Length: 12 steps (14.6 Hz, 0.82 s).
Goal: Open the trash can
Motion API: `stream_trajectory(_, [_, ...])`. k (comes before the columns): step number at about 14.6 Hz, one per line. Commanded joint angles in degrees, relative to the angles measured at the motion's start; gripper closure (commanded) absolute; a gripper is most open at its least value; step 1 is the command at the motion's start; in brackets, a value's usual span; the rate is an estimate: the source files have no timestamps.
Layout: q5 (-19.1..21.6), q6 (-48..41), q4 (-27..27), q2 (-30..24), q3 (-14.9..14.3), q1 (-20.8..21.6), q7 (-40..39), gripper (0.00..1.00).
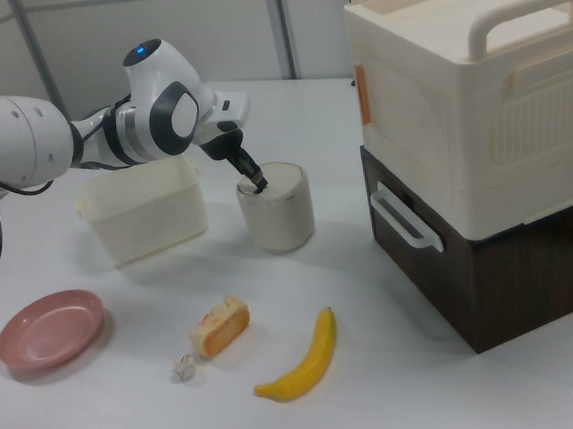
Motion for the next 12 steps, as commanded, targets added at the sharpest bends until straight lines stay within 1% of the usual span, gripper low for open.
stream_trajectory(1, [1.65, -0.74, -0.62, -2.42, -0.17, 0.09, 3.42, 1.0])
stream_trajectory(3, [5.34, -4.85, -0.53, -5.68, -0.25, -0.09, 3.25, 1.0])
stream_trajectory(5, [5.89, -9.6, 0.6, -8.49, -0.17, -0.35, 3.07, 1.0])
stream_trajectory(7, [5.98, -12.77, 0.43, -11.3, -0.08, -0.26, 1.41, 1.0])
stream_trajectory(9, [6.41, -16.28, 0.26, -13.07, 0.01, -0.35, -1.57, 1.0])
stream_trajectory(12, [8.87, -20.5, 0.17, -15.18, -0.08, -0.61, -9.02, 1.0])
